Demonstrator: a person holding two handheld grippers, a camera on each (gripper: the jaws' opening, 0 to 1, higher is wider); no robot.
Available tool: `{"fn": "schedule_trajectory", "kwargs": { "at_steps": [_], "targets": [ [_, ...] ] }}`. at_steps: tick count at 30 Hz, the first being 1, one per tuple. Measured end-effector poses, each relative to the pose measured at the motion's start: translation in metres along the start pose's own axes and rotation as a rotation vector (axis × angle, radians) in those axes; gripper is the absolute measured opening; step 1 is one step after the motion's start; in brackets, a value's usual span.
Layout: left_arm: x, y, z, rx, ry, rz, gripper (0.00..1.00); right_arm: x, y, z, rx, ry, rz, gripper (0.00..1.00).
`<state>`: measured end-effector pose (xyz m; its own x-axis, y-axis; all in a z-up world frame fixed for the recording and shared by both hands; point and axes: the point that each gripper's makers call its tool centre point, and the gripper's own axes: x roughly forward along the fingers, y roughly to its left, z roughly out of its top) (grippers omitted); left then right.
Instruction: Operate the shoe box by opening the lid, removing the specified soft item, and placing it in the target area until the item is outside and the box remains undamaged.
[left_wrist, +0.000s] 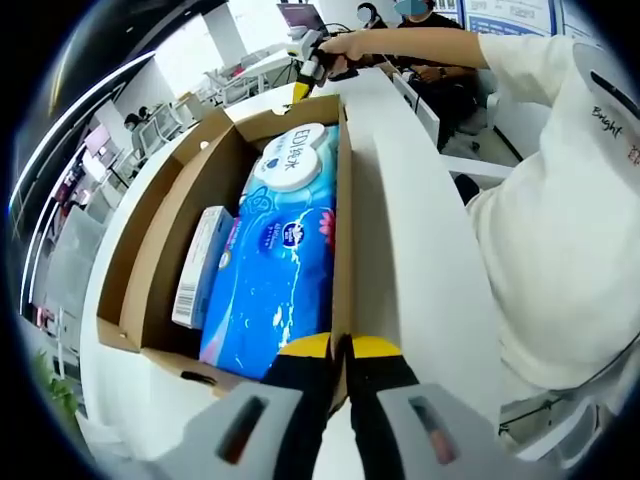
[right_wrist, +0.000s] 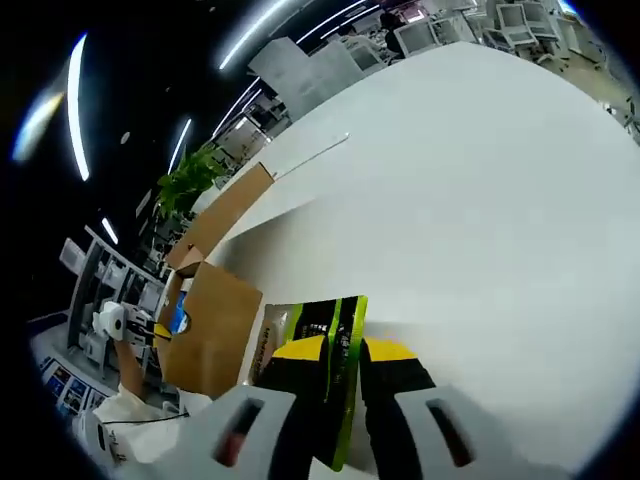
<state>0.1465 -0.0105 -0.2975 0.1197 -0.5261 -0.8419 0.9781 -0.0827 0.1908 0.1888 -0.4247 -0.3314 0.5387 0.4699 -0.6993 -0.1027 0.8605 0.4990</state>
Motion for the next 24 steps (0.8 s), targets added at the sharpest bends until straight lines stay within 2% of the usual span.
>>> {"fn": "schedule_trajectory", "kwargs": {
  "at_steps": [1,3,4,5,7,8,10,13,14,15,17,18,19,20,22,23,24],
  "targets": [
    [0.0,-0.001,0.0,0.0,0.0,0.0,0.04,-0.001,-0.005,-0.004,-0.021,0.006,-0.055,0.17],
    [0.0,-0.001,0.001,0.002,-0.001,-0.001,0.04,-0.004,0.004,-0.013,-0.09,-0.025,-0.096,0.19],
    [-0.001,-0.001,0.001,0.003,-0.001,0.0,0.04,-0.005,0.008,-0.015,-0.081,-0.029,-0.097,0.21],
    [-0.001,-0.002,0.001,0.003,-0.002,0.0,0.04,-0.006,0.006,-0.012,-0.084,-0.033,-0.096,0.22],
    [-0.001,-0.002,0.001,0.002,-0.003,0.0,0.04,-0.012,0.006,-0.001,-0.118,-0.09,-0.115,0.23],
    [-0.001,-0.002,0.001,0.001,-0.003,0.0,0.04,-0.014,0.007,0.009,-0.169,-0.123,-0.115,0.24],
    [0.0,-0.002,0.001,0.001,-0.001,0.0,0.04,-0.017,0.028,0.001,-0.236,-0.153,-0.116,0.27],
    [0.0,-0.003,0.002,-0.001,-0.001,0.0,0.04,-0.019,0.027,0.004,-0.251,-0.159,-0.138,0.34],
    [0.0,-0.003,0.002,0.0,-0.001,0.002,0.04,-0.02,0.023,0.015,-0.301,-0.192,-0.138,0.35],
    [0.0,-0.004,0.002,0.0,-0.002,0.002,0.04,-0.02,0.024,0.018,-0.314,-0.207,-0.139,0.35],
    [-0.001,-0.004,0.002,0.002,-0.005,0.006,0.04,-0.022,0.027,0.026,-0.398,-0.267,-0.146,0.35],
    [-0.001,-0.004,0.003,0.003,-0.006,0.007,0.04,-0.022,0.026,0.025,-0.394,-0.273,-0.156,0.35],
    [-0.001,-0.005,0.003,0.004,-0.007,0.008,0.04,-0.019,0.03,0.023,-0.438,-0.279,-0.137,0.35],
    [-0.001,-0.005,0.003,0.004,-0.007,0.009,0.04,-0.017,0.032,0.02,-0.446,-0.287,-0.132,0.37],
    [-0.001,-0.005,0.003,0.004,-0.006,0.009,0.04,-0.011,0.033,0.011,-0.451,-0.271,-0.14,0.47],
    [-0.001,-0.006,0.003,0.003,-0.006,0.008,0.04,-0.009,0.036,0.01,-0.498,-0.286,-0.141,0.5],
    [0.0,-0.006,0.003,0.002,-0.005,0.008,0.04,-0.007,0.037,0.006,-0.493,-0.28,-0.15,0.5]
  ]
}}
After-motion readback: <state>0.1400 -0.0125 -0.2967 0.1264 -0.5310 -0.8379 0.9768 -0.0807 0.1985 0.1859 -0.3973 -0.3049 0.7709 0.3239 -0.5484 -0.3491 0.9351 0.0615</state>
